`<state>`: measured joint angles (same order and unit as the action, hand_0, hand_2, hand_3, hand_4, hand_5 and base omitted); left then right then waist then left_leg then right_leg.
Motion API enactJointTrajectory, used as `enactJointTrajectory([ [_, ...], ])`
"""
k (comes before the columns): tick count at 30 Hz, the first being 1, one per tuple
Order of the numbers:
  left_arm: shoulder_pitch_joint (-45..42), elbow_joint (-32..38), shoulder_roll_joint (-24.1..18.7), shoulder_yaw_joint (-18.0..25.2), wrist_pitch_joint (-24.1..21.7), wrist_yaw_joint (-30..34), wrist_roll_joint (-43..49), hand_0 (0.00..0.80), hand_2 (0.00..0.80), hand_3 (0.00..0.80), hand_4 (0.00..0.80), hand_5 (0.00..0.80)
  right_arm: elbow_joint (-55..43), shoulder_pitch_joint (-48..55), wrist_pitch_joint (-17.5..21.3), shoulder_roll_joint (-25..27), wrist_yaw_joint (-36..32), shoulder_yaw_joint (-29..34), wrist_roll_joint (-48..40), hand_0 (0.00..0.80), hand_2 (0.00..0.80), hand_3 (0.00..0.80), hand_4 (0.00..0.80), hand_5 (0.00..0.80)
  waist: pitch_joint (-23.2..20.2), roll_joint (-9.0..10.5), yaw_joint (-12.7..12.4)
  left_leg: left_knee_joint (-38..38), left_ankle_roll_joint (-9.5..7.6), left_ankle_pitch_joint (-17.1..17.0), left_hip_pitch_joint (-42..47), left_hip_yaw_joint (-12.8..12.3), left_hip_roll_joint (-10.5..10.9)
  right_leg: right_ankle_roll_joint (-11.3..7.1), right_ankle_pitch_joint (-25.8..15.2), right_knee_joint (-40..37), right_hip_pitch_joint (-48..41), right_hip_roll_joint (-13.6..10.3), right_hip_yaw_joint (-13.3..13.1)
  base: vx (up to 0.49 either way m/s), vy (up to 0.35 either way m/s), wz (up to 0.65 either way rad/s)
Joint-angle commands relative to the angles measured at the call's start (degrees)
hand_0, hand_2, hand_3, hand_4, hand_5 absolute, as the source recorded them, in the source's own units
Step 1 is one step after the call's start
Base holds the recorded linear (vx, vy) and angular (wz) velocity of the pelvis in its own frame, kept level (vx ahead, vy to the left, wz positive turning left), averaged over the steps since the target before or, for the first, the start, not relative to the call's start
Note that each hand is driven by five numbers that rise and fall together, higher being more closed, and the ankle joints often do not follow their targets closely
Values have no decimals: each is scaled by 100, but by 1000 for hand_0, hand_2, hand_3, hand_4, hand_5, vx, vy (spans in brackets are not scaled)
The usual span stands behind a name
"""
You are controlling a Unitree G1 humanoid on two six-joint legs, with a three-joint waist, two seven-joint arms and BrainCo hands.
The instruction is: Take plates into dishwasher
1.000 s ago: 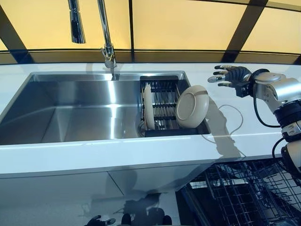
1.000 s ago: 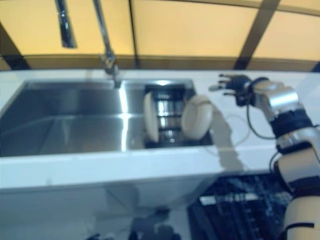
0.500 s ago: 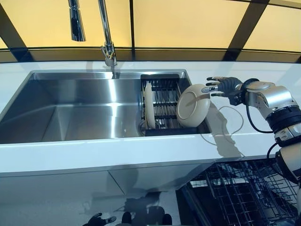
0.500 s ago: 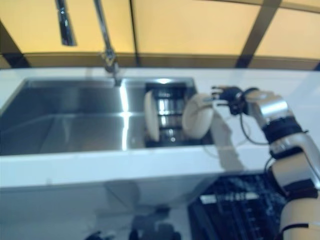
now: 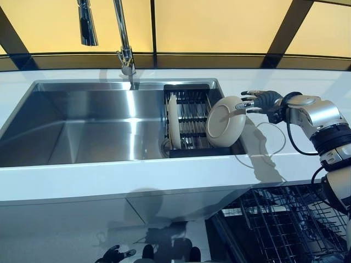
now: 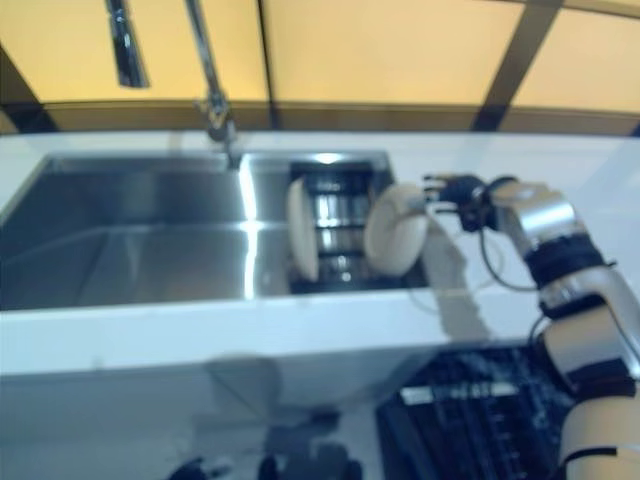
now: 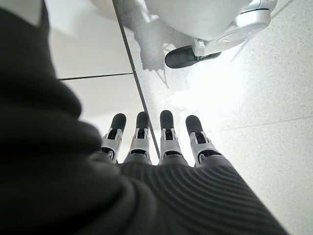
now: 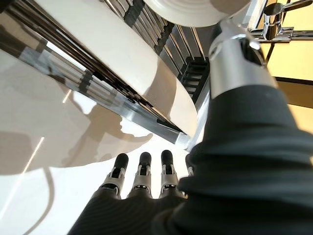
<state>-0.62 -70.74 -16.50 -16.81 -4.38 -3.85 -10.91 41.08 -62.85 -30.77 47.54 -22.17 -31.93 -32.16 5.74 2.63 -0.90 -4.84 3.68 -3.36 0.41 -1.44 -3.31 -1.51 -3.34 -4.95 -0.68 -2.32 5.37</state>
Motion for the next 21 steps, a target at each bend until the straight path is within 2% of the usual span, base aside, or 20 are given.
enactJointTrajectory([
  [1, 262, -123, -211, -175, -121, -27, -198, 0, 0, 0, 0, 0, -35, -64, 108, 55, -19, 75, 123, 0, 0, 0, 0, 0, -150, 310, -180, -16, 20, 37, -73, 120, 100, -453, -362, -5, 205, -438, -21, 0, 0, 0],
  [21, 285, -85, -195, -170, -118, -13, -220, 0, 0, 0, 0, 0, -27, 166, -138, -67, -396, 93, 397, 0, 0, 0, 0, 0, -135, 313, -184, -16, 19, 38, -65, 116, 104, -453, -367, -5, 202, -447, -10, 0, 0, 0],
])
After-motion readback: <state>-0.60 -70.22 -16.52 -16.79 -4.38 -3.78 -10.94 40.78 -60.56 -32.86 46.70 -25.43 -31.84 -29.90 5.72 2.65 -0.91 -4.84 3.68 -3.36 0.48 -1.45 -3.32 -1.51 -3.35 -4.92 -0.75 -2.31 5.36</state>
